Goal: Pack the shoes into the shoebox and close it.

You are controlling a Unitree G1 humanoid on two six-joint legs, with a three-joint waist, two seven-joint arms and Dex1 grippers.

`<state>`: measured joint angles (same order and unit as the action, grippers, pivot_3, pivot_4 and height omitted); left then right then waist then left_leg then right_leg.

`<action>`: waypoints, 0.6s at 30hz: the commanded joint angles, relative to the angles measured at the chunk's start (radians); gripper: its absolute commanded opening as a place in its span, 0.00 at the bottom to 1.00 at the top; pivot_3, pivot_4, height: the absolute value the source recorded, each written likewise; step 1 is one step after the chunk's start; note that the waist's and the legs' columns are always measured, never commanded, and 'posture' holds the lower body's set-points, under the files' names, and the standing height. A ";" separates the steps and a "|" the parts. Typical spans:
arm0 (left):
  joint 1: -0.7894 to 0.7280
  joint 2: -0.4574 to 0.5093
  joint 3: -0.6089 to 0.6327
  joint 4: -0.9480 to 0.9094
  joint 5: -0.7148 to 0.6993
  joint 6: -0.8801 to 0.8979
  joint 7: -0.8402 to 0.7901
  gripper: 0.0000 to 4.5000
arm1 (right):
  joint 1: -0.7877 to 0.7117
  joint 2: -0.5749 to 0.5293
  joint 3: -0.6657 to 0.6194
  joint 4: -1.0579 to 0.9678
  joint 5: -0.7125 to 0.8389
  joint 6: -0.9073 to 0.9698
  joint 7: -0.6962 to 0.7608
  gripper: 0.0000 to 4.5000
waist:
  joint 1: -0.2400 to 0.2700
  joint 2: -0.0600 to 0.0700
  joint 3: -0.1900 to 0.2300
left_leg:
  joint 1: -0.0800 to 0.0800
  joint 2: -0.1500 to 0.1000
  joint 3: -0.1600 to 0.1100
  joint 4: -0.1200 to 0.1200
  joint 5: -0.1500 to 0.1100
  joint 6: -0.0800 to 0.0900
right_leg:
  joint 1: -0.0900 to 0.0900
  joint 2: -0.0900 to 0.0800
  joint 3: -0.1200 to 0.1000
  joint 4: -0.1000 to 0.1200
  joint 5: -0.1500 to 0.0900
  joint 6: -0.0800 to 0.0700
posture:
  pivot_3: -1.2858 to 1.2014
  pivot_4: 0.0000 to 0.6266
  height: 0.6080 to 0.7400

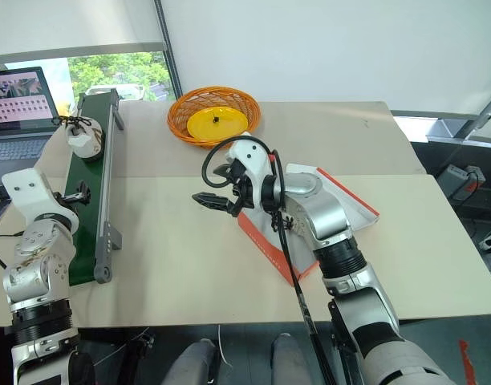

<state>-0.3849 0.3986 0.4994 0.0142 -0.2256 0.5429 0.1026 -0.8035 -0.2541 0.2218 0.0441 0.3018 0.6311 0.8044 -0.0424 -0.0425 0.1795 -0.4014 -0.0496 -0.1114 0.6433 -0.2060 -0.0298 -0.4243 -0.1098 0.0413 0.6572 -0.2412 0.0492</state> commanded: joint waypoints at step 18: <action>-0.187 0.032 -0.002 0.265 -0.053 -0.041 -0.035 0.92 | 0.016 -0.040 -0.024 -0.108 0.014 0.041 -0.006 1.00 | -0.001 0.000 0.000 | 0.000 0.000 0.000 0.000 0.000 0.000 | 0.000 0.000 0.000 0.001 0.000 0.000 | 0.52 0.24 1.00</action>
<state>-0.5504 0.4223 0.4868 0.2900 -0.2777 0.5042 0.0522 -0.7741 -0.2927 0.2198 -0.0190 0.2989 0.6728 0.8023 -0.0433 -0.0427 0.1794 -0.4008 -0.0496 -0.1118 0.6433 -0.2059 -0.0300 -0.4244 -0.1098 0.0408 0.6585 -0.2411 0.0492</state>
